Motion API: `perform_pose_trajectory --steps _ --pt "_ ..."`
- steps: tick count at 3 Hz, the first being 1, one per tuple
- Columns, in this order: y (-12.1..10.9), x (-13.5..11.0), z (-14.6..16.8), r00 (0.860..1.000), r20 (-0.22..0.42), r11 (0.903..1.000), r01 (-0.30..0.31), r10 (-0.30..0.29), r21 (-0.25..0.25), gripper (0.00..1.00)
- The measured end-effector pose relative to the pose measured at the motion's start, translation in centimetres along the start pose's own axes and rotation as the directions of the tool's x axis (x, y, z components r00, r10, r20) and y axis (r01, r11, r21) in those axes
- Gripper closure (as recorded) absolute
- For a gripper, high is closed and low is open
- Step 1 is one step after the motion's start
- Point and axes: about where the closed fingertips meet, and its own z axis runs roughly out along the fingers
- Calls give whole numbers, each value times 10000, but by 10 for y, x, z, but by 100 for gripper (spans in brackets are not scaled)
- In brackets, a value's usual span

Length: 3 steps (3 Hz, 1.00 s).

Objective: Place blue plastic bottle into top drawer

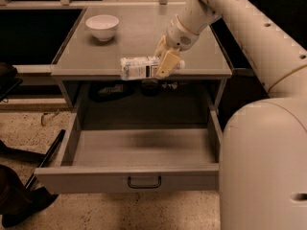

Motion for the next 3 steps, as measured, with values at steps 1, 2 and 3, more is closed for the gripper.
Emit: perform_pose_trajectory --steps 1,2,3 --pt "-1 -1 5 9999 120 10000 28 -28 -13 100" --pt "16 -4 9 9992 403 9999 -54 58 -89 100" --pt "80 -23 30 9996 231 9987 179 -168 -478 100"
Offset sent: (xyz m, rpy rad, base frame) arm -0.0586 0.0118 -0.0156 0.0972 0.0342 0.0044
